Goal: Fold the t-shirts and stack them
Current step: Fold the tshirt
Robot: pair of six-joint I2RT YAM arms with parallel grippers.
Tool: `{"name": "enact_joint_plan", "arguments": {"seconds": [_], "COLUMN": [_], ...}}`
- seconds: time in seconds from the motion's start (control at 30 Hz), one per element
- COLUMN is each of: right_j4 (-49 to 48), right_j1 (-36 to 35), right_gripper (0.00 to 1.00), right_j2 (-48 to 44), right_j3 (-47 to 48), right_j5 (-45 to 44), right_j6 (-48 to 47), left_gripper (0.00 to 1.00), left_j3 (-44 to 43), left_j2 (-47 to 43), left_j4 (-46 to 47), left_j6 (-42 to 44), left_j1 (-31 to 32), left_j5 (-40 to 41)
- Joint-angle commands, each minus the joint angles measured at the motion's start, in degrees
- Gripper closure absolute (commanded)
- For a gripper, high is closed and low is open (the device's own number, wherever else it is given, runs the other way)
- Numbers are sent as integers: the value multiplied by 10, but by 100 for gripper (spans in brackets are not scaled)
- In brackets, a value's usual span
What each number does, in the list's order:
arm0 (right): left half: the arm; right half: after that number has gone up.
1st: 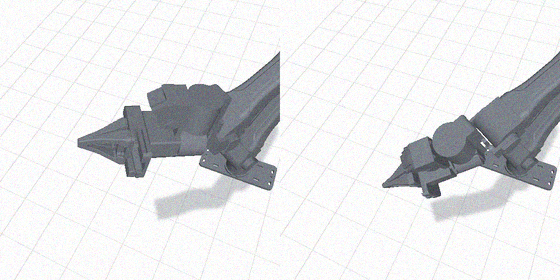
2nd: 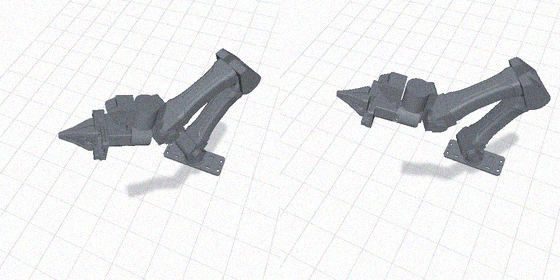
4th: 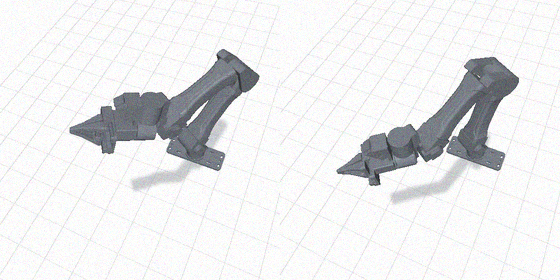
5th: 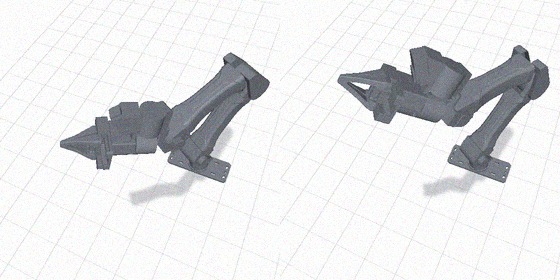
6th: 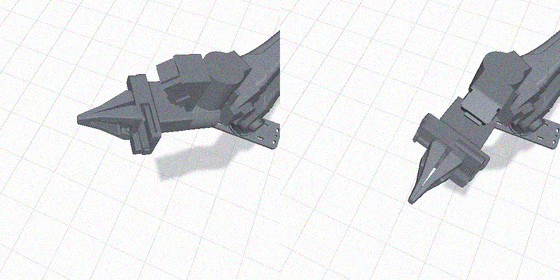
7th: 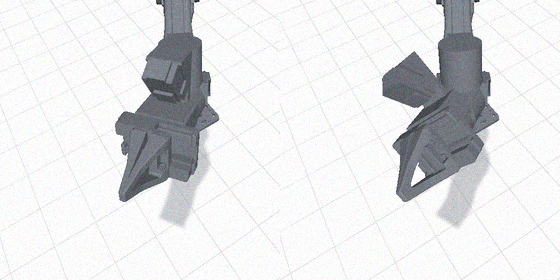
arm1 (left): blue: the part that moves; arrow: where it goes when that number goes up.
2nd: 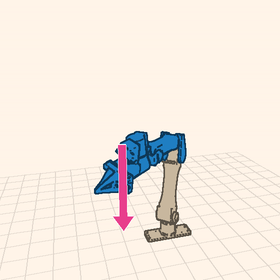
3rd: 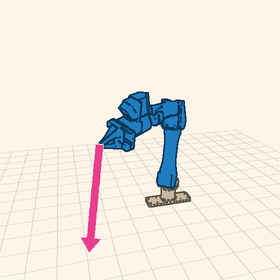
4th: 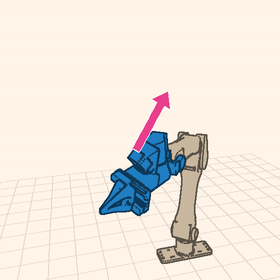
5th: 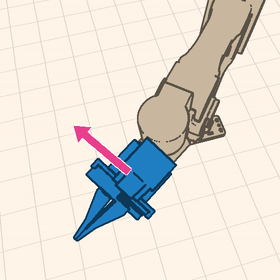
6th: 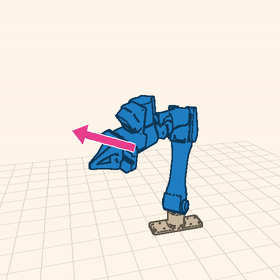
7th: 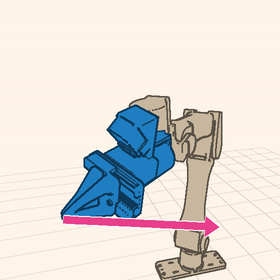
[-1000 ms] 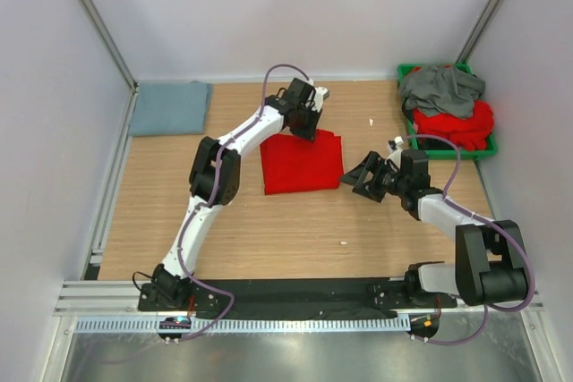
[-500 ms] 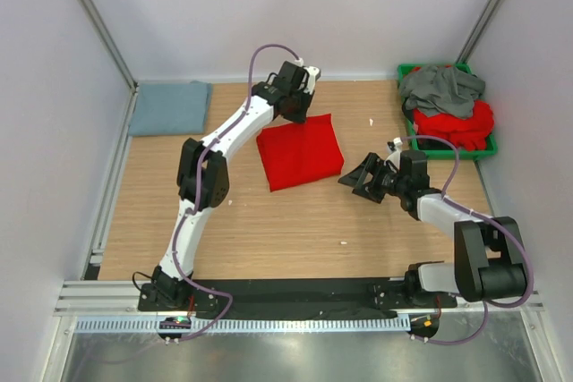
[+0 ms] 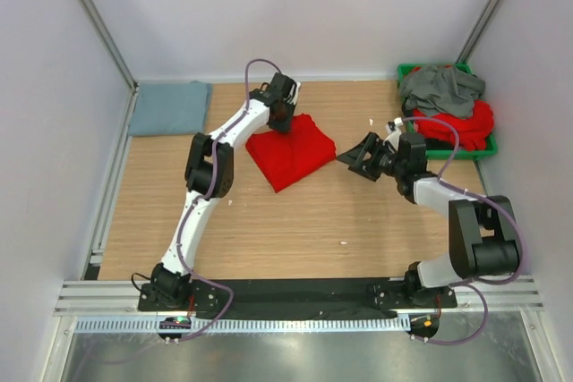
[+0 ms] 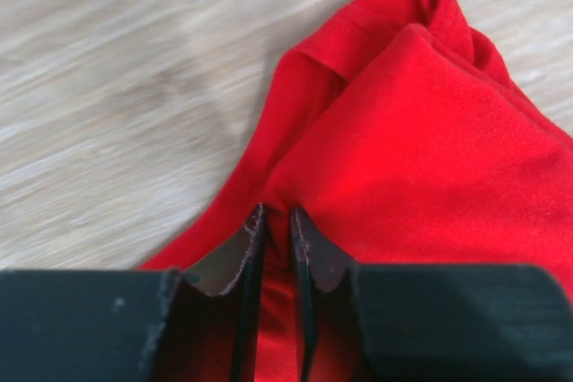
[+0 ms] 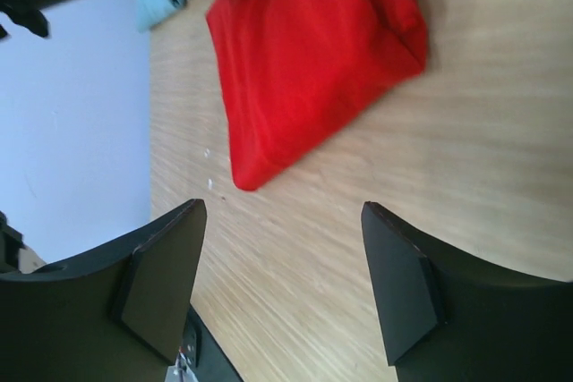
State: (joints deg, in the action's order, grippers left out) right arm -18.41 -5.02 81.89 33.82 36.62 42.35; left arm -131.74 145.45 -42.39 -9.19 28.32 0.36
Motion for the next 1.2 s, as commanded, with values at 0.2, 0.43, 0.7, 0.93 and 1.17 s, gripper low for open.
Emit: {"name": "enact_joint_plan", "arguments": {"seconds": [0.2,0.43,0.7,0.93,1.17], "right_j4": [-291,-590,-229,67,127], "right_j1": [-11,-25,-32,-61,-84], "right_gripper": [47,73,83,83,39], "right_j2": [169,408,368,332,218], "right_j3": [126,183,166,235,249], "right_j5": [53,78,-13,-205,-208], "right_j6": [151,348,94,-72,-98], "left_gripper": [81,82,82,82,30], "left_j3": [-12,4,4,4,1], "left_j2": [3,-3,-3,-6,-74], "left_j4": [2,6,-7,-22,-49], "left_j6": [-12,-14,-2,7,-14], "left_j1": [-7,-11,-14,-23,-22], "left_j5": [14,11,18,37,59]}}
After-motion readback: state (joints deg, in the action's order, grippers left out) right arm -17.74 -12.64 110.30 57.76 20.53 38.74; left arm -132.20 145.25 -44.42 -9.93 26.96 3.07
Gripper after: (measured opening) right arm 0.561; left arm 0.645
